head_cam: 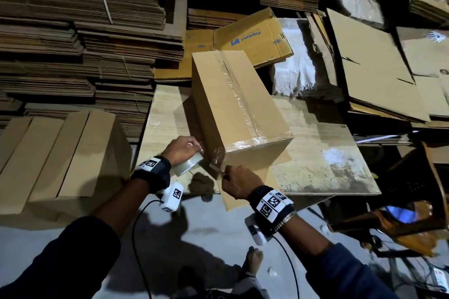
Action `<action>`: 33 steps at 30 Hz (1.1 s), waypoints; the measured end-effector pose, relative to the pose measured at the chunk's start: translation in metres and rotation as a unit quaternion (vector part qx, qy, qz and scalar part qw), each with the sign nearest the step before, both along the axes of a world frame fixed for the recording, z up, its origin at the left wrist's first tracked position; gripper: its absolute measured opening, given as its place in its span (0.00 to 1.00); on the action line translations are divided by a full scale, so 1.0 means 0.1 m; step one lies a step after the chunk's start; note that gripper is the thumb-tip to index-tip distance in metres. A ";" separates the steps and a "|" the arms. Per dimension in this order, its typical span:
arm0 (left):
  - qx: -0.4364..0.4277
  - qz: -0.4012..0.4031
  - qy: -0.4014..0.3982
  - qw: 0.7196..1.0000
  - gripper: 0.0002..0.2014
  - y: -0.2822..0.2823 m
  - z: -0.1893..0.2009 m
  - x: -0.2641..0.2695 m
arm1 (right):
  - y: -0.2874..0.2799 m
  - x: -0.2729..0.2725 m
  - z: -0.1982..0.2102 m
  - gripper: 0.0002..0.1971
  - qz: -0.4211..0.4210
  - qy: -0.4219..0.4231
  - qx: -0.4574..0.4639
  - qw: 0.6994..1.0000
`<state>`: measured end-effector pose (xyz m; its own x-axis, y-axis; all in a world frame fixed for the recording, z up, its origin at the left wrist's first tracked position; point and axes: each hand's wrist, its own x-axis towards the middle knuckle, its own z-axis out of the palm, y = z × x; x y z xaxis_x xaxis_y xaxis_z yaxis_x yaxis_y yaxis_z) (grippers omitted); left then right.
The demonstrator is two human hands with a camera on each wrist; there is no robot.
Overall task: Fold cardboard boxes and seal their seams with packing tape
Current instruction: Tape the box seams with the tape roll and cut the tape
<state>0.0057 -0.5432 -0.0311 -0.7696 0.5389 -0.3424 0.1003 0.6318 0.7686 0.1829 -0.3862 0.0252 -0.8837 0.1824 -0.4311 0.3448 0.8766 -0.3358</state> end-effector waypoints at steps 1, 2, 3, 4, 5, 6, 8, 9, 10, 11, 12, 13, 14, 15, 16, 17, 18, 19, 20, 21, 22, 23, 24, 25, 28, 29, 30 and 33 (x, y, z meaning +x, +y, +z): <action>0.004 0.001 -0.012 1.000 0.06 -0.02 -0.01 0.01 | 0.05 0.00 -0.01 0.09 0.005 0.019 -0.011 1.000; 0.010 0.006 -0.023 1.000 0.06 -0.04 -0.04 0.02 | 0.09 -0.01 0.00 0.07 0.005 0.045 -0.025 0.999; 0.014 0.009 -0.029 0.999 0.06 -0.04 -0.05 0.04 | 0.13 -0.03 0.02 0.06 0.000 0.085 -0.027 0.996; 0.019 0.011 -0.030 0.999 0.05 -0.04 -0.06 0.07 | 0.18 -0.06 0.02 0.07 -0.014 0.130 -0.015 0.991; 0.022 0.013 -0.028 0.999 0.04 -0.03 -0.08 0.10 | 0.22 -0.10 0.03 0.08 -0.035 0.170 0.006 0.985; 0.027 0.016 -0.027 0.999 0.04 -0.02 -0.08 0.12 | 0.26 -0.15 0.03 0.10 -0.055 0.200 0.022 0.978; 0.025 0.024 -0.034 0.999 0.04 -0.01 -0.09 0.20 | 0.35 -0.27 -0.01 0.12 -0.082 0.227 0.038 0.970; 0.022 0.026 -0.040 0.999 0.04 -0.01 -0.11 0.22 | 0.38 -0.33 -0.04 0.14 -0.091 0.227 0.041 0.969; 0.023 0.025 -0.048 0.998 0.04 -0.02 -0.15 0.24 | 0.42 -0.39 -0.09 0.17 -0.098 0.225 0.045 0.968; 0.026 0.024 -0.051 0.998 0.06 -0.03 -0.19 0.26 | 0.44 -0.43 -0.13 0.19 -0.104 0.221 0.055 0.968; 0.033 0.023 -0.053 0.998 0.09 -0.05 -0.28 0.25 | 0.45 -0.46 -0.18 0.22 -0.105 0.217 0.071 0.968; 0.035 0.023 -0.053 0.998 0.11 -0.06 -0.33 0.24 | 0.46 -0.49 -0.20 0.23 -0.104 0.211 0.091 0.968; 0.039 0.026 -0.056 0.997 0.10 -0.08 -0.36 0.26 | 0.45 -0.50 -0.21 0.23 -0.100 0.208 0.110 0.967; 0.043 0.032 -0.058 0.997 0.08 -0.09 -0.34 0.27 | 0.44 -0.50 -0.20 0.23 -0.098 0.205 0.127 0.965; 0.044 0.041 -0.061 0.996 0.05 -0.09 -0.34 0.29 | 0.44 -0.49 -0.19 0.23 -0.095 0.206 0.144 0.963; 0.044 0.049 -0.062 0.996 0.02 -0.09 -0.32 0.31 | 0.43 -0.48 -0.18 0.23 -0.095 0.204 0.162 0.961; 0.048 0.055 -0.062 0.995 0.01 -0.09 -0.31 0.33 | 0.43 -0.48 -0.17 0.24 -0.091 0.204 0.180 0.958; 0.053 0.059 -0.063 0.995 0.02 -0.08 -0.29 0.34 | 0.43 -0.48 -0.18 0.26 -0.088 0.203 0.192 0.956; 0.058 0.062 -0.067 0.994 0.02 -0.07 -0.30 0.35 | 0.43 -0.49 -0.19 0.28 -0.083 0.205 0.200 0.954; 0.061 0.062 -0.069 0.994 0.03 -0.07 -0.28 0.37 | 0.43 -0.49 -0.20 0.29 -0.078 0.205 0.202 0.954; 0.063 0.060 -0.070 0.994 0.04 -0.06 -0.29 0.39 | 0.44 -0.50 -0.22 0.31 -0.072 0.206 0.205 0.954; 0.066 0.057 -0.068 0.994 0.06 -0.05 -0.30 0.40 | 0.44 -0.50 -0.24 0.32 -0.067 0.208 0.208 0.954; 0.071 0.058 -0.068 0.993 0.07 -0.04 -0.32 0.41 | 0.45 -0.50 -0.25 0.33 -0.060 0.211 0.212 0.952; 0.076 0.063 -0.067 0.993 0.07 -0.05 -0.32 0.43 | 0.45 -0.49 -0.26 0.33 -0.055 0.213 0.215 0.952; 0.084 0.075 -0.074 0.991 0.07 -0.05 -0.34 0.46 | 0.42 -0.49 -0.31 0.33 -0.043 0.205 0.231 0.950; 0.086 0.079 -0.072 0.991 0.07 -0.05 -0.31 0.46 | 0.40 -0.50 -0.30 0.33 -0.044 0.197 0.234 0.951; 0.088 0.081 -0.072 0.990 0.07 -0.03 -0.30 0.45 | 0.40 -0.52 -0.30 0.33 -0.046 0.189 0.237 0.952; 0.099 0.083 -0.068 0.989 0.04 0.02 -0.24 0.44 | 0.36 -0.60 -0.26 0.36 -0.047 0.148 0.246 0.957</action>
